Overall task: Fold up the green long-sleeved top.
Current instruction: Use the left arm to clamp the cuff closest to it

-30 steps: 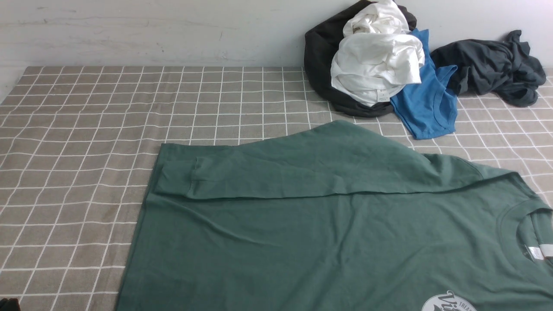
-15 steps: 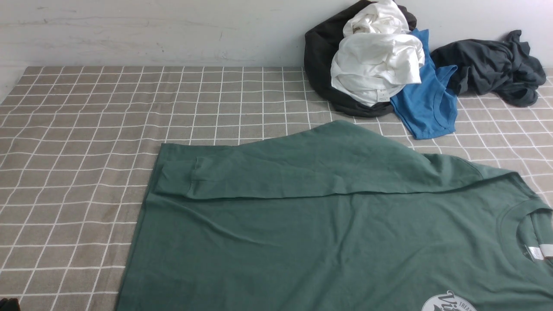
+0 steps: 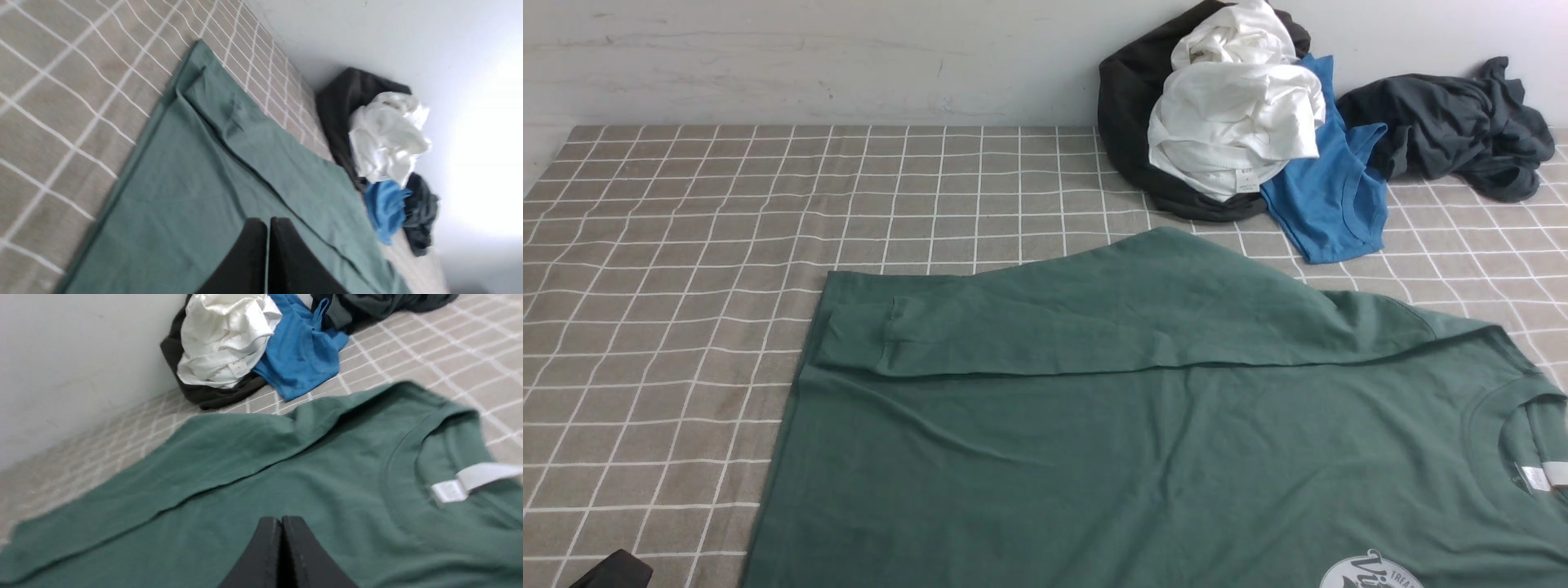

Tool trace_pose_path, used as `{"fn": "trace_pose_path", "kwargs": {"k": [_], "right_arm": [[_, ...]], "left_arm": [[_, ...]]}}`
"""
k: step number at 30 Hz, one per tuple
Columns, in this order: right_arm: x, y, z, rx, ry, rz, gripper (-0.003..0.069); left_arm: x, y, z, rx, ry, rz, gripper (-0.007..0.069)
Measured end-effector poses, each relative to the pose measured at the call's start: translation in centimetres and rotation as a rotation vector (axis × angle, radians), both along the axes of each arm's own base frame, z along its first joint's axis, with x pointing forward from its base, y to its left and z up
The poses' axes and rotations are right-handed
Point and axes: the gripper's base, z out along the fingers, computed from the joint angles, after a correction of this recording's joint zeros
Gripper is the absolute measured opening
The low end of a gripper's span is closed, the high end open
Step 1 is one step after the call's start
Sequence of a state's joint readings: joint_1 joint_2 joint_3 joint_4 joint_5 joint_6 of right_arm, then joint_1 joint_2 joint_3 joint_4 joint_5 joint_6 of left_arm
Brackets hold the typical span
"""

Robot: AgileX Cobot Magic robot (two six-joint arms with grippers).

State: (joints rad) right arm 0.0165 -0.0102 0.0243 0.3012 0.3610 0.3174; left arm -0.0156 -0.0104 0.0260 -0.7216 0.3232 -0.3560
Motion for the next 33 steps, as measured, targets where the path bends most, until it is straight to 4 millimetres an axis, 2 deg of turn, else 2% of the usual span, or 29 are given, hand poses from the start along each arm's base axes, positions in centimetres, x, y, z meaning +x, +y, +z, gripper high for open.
{"fn": "trace_pose_path", "kwargs": {"k": [3, 4, 5, 6, 10, 13, 14, 17, 18, 21, 22, 24, 25, 27, 28, 29, 30, 32, 33], "right_arm": [[0.0, 0.6, 0.1, 0.325, 0.021, 0.005, -0.0015], [0.0, 0.7, 0.2, 0.406, 0.026, 0.008, -0.0015], [0.0, 0.7, 0.2, 0.408, 0.025, 0.007, -0.0015], [0.0, 0.8, 0.4, 0.503, 0.018, 0.007, -0.0015], [0.0, 0.8, 0.6, 0.546, 0.002, 0.006, -0.0015], [0.1, 0.6, 0.9, 0.517, -0.036, -0.007, -0.0015], [0.1, 0.4, 1.0, 0.493, -0.064, -0.017, -0.0015], [0.1, 0.1, 1.3, 0.418, -0.113, -0.031, -0.0015], [0.1, 0.1, 1.4, 0.411, -0.115, -0.031, -0.0015], [0.1, 0.1, 1.8, 0.246, -0.141, -0.01, -0.0015], [0.1, 0.2, 1.9, 0.235, -0.143, -0.007, -0.0015], [-0.1, 0.3, 4.2, 0.054, -0.183, 0.029, -0.0015], [0.0, 0.4, 4.8, 0.003, -0.176, 0.04, -0.0015], [0.5, 0.6, 7.2, -0.153, -0.15, 0.079, -0.0015], [0.5, 0.6, 7.5, -0.168, -0.155, 0.084, -0.0015], [1.3, 0.9, 9.1, -0.299, -0.081, 0.147, -0.0015], [1.3, 0.9, 9.7, -0.322, -0.083, 0.152, -0.0015], [2.8, 1.4, 11.7, -0.477, 0.091, 0.283, -0.0015], [2.9, 1.4, 12.2, -0.492, 0.094, 0.289, -0.0015]], "left_arm": [[0.1, 0.0, 0.3, -0.085, -0.017, 0.014, -0.0007], [0.1, 0.0, 0.4, -0.098, -0.021, 0.018, -0.0007], [0.1, 0.0, 0.4, -0.098, -0.022, 0.018, -0.0007], [0.1, 0.0, 0.4, -0.11, -0.026, 0.021, -0.0007], [0.0, -0.1, 0.6, -0.046, -0.035, -0.007, -0.0007], [-0.4, -0.4, 2.9, 0.133, -0.123, -0.065, -0.0007], [-0.8, -0.5, 4.4, 0.238, -0.185, -0.091, -0.0007], [-1.2, -1.0, 7.0, 0.417, -0.248, -0.162, -0.0007], [-1.2, -1.0, 7.2, 0.429, -0.249, -0.169, -0.0007], [-0.5, -1.7, 9.7, 0.63, -0.156, -0.325, -0.0007], [-0.2, -1.7, 9.7, 0.638, -0.134, -0.339, -0.0007], [1.2, -1.7, 11.0, 0.765, 0.031, -0.477, -0.0007], [1.7, -1.7, 11.3, 0.803, 0.09, -0.52, -0.0007], [3.0, -1.2, 11.8, 0.896, 0.259, -0.627, -0.0007], [2.9, -1.2, 11.9, 0.906, 0.264, -0.63, -0.0007], [4.0, -0.9, 11.8, 0.959, 0.385, -0.705, -0.0007], [4.0, -0.8, 11.8, 0.973, 0.402, -0.715, -0.0006], [5.2, -1.0, 10.7, 1.033, 0.519, -0.839, 0.0011], [5.3, -1.1, 10.6, 1.038, 0.528, -0.851, 0.0014]]}}
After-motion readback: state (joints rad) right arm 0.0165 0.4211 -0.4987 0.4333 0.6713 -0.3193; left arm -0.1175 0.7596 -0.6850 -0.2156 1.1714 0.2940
